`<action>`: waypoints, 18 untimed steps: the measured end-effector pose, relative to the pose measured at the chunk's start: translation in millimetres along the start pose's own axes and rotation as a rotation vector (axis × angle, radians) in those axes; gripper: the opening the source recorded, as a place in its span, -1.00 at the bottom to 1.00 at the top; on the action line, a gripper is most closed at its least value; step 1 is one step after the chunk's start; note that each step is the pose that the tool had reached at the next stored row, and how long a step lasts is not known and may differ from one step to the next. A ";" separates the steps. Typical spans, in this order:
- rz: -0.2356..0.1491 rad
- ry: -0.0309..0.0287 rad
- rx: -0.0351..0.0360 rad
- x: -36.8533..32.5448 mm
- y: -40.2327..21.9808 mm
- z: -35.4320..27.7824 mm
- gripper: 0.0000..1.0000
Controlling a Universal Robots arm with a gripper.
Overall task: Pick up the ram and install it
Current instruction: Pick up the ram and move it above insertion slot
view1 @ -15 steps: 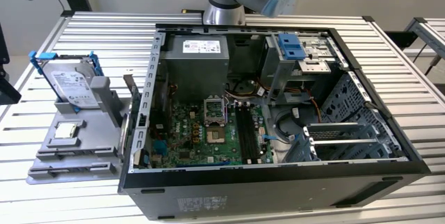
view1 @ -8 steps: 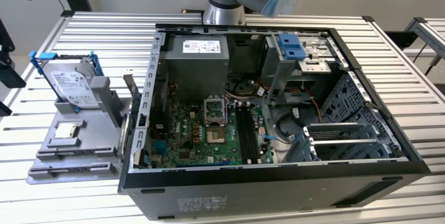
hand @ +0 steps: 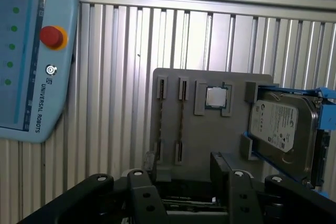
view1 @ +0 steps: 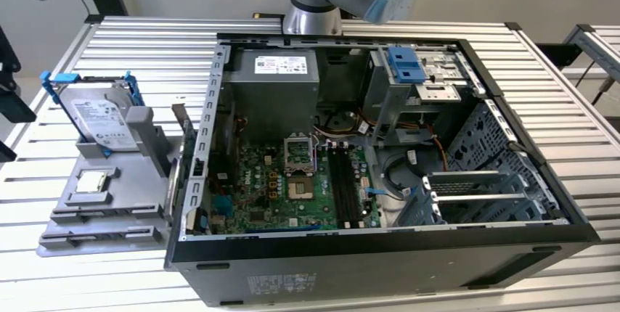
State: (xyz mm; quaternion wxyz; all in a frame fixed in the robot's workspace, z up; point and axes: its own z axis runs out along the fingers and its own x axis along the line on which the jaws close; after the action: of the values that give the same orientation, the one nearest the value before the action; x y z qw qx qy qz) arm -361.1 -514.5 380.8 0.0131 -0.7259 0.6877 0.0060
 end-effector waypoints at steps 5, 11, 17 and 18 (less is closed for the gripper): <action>0.000 0.0000 0.0000 0.1 0.1 5.3 -1.00; 0.000 0.0000 0.0000 0.4 0.2 15.8 -1.00; 0.000 -0.0001 0.0001 0.7 0.3 25.7 -1.00; 0.000 -0.0001 0.0001 0.7 0.3 27.3 -1.00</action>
State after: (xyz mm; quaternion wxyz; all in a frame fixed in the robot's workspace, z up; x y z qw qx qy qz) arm -361.0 -514.5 353.5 0.0132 -0.7259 0.6877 0.0060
